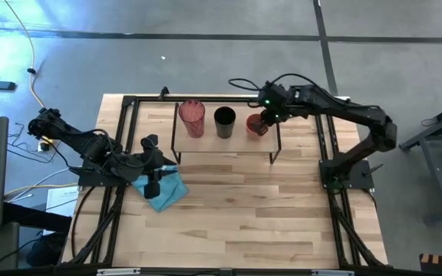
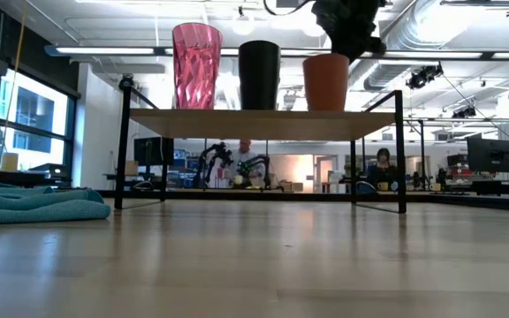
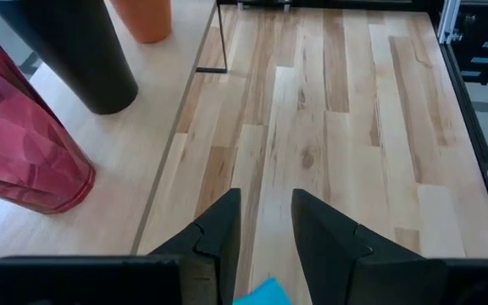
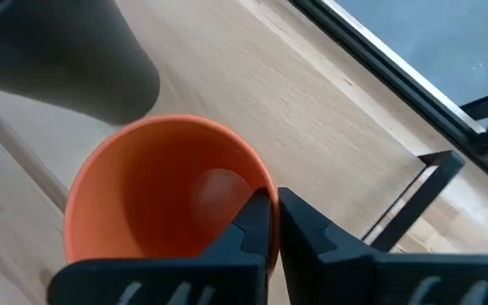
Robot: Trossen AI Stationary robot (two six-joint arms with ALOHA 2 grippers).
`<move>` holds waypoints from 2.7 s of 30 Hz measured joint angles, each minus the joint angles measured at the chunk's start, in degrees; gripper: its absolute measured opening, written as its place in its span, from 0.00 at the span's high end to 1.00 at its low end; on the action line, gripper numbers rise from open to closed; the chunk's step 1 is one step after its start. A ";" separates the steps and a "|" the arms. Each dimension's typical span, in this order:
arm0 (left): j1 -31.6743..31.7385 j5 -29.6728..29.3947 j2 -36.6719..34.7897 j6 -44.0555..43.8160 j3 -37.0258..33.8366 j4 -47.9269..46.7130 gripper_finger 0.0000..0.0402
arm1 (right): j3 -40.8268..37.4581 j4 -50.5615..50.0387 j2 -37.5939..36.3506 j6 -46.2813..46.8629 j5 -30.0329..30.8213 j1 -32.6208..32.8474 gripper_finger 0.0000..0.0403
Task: Stack small to large cups/mugs on shelf
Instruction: Put the orange cup on the shelf
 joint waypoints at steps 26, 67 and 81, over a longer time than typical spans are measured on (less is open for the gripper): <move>0.01 -2.23 -2.81 -0.81 -0.02 1.72 0.76 | -1.78 3.74 -1.88 0.99 -4.30 -1.90 1.00; 0.01 -2.25 -2.81 -1.38 0.00 1.85 0.76 | -1.50 3.92 0.55 1.57 -7.19 -4.87 1.00; 0.02 -2.25 -2.81 -1.67 0.00 1.81 0.76 | 2.74 -1.45 0.92 -0.05 -4.88 -4.87 1.00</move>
